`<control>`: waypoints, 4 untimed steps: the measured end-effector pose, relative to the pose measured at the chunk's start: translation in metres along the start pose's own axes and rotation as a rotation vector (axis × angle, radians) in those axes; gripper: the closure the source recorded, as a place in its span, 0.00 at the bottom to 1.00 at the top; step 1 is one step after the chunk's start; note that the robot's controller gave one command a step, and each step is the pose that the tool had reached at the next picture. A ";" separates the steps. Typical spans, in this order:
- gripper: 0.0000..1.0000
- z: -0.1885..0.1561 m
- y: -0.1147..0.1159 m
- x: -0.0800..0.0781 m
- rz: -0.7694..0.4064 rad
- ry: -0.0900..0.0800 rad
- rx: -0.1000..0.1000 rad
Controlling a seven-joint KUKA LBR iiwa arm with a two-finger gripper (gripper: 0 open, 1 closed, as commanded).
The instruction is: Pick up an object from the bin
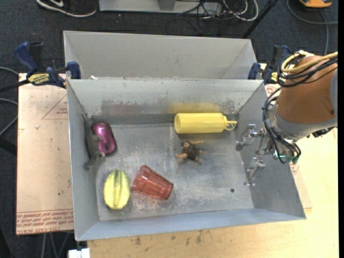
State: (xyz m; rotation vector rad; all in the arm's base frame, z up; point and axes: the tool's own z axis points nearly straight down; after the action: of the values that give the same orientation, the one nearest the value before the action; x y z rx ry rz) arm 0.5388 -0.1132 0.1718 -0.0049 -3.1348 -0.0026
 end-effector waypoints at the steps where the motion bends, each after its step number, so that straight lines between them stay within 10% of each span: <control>1: 0.00 -0.004 0.000 -0.002 -0.003 -0.008 0.001; 2: 0.00 0.070 0.069 -0.040 0.010 -0.013 0.001; 4: 0.00 0.072 0.086 -0.080 0.020 -0.005 0.002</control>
Offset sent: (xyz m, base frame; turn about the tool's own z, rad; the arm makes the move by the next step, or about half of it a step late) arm 0.0509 0.0966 -0.1018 0.0110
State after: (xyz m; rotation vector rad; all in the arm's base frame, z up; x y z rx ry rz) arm 0.6184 -0.0276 0.0997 -0.0361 -3.1398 0.0002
